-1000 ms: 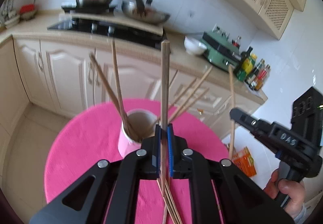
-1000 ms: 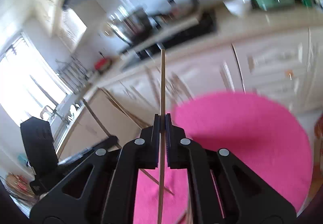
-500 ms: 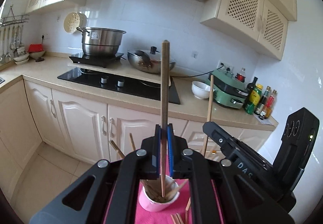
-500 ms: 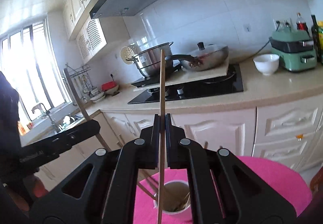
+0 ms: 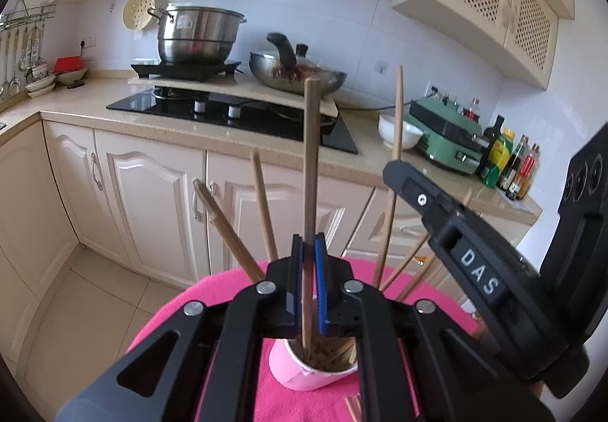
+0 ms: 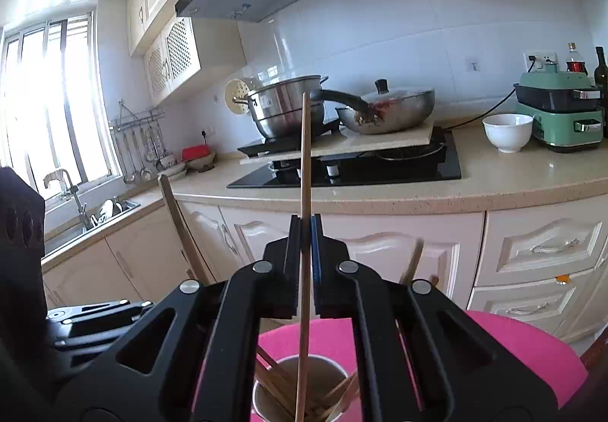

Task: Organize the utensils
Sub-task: 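Lower both held chopsticks into the pink cup, then open the left gripper, then the right gripper, releasing chopsticks into the cup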

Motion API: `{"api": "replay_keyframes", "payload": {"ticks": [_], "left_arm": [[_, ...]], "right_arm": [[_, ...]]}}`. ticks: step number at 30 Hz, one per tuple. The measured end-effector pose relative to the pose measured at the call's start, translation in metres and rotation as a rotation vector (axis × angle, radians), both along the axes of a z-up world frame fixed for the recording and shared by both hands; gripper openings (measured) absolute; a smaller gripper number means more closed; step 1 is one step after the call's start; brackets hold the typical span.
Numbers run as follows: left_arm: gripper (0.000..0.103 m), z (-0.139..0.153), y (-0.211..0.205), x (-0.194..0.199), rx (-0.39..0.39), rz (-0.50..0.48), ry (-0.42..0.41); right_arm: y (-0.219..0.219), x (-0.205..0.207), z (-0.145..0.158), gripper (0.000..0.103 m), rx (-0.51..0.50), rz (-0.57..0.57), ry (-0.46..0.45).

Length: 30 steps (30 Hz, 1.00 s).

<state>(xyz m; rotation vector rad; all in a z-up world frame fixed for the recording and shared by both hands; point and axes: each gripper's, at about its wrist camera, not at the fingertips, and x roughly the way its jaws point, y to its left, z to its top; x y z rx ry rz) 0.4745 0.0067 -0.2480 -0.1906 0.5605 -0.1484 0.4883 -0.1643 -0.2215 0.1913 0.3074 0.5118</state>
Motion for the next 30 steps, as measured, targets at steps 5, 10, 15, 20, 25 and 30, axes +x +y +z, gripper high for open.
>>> {"api": "replay_keyframes", "payload": {"ticks": [5, 10, 15, 20, 25, 30], "left_arm": [[0.006, -0.016, -0.005, -0.002, 0.013, -0.009, 0.034], [0.007, -0.021, -0.006, -0.004, 0.003, -0.01, 0.058], [0.016, -0.017, -0.007, -0.006, 0.006, -0.012, 0.089], [0.035, -0.016, -0.003, -0.015, -0.004, 0.016, 0.099], [0.037, -0.021, -0.003, -0.022, 0.003, 0.015, 0.131], [0.045, -0.023, 0.0, -0.032, -0.026, 0.006, 0.159]], "right_arm": [[-0.001, -0.006, -0.01, 0.006, -0.04, 0.009, 0.0], [-0.006, -0.016, -0.021, 0.006, -0.056, 0.007, 0.034], [-0.011, -0.027, -0.027, 0.006, -0.07, 0.002, 0.077], [-0.013, -0.035, -0.033, 0.006, -0.086, 0.001, 0.125], [-0.016, -0.04, -0.041, 0.007, -0.09, -0.003, 0.187], [-0.019, -0.046, -0.043, 0.016, -0.087, -0.011, 0.236]]}}
